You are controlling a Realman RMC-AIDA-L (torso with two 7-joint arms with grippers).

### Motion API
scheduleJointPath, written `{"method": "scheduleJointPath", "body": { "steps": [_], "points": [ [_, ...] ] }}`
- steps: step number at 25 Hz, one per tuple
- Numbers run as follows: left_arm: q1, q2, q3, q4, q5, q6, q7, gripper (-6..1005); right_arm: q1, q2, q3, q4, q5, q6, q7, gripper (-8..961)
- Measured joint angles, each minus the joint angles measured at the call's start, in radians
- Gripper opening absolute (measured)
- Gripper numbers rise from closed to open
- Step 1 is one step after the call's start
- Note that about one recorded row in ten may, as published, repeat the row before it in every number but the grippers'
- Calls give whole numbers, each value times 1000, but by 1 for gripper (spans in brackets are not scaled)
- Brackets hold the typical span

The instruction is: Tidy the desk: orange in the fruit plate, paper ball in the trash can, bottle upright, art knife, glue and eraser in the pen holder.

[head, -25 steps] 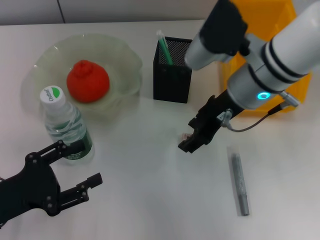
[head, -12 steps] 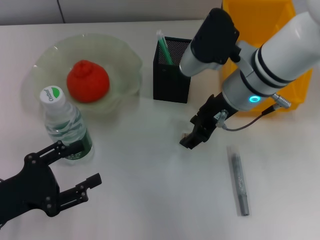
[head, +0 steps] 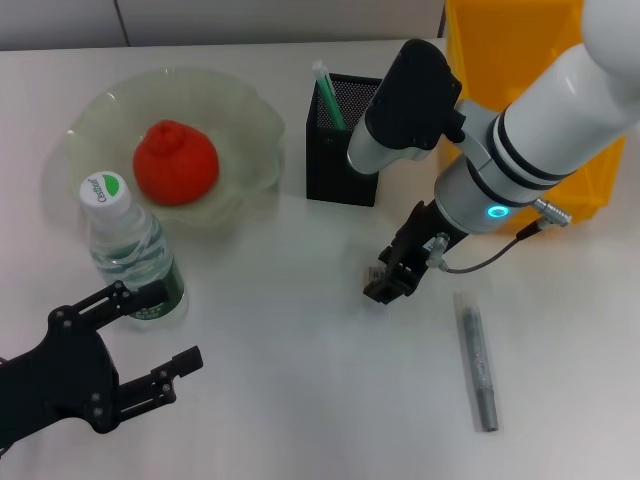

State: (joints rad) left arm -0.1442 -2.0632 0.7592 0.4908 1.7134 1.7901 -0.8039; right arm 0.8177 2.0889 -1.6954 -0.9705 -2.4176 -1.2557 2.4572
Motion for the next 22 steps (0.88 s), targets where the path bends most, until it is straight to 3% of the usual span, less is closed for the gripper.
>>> {"method": "scheduleJointPath", "body": {
  "steps": [5,11,15,17,18,22],
  "points": [
    [0,0,0,0,0,0,0,765,23,0,-4,42,0,18,0,427],
    [1,0,0,0,0,0,0,765,20,0,-2,22,0,19,0,256],
    [5,0,0,0,0,0,0,765,-17,-1,12,-69,6,10,10,255],
    [5,0,0,0,0,0,0,765,-66,-2,28,-185,7,1,22,254],
    [5,0,0,0,0,0,0,765,-116,-2,54,-304,8,-9,28,254],
    [-1,0,0,0,0,0,0,765,-158,-1,111,-419,9,-4,39,252]
  ]
}}
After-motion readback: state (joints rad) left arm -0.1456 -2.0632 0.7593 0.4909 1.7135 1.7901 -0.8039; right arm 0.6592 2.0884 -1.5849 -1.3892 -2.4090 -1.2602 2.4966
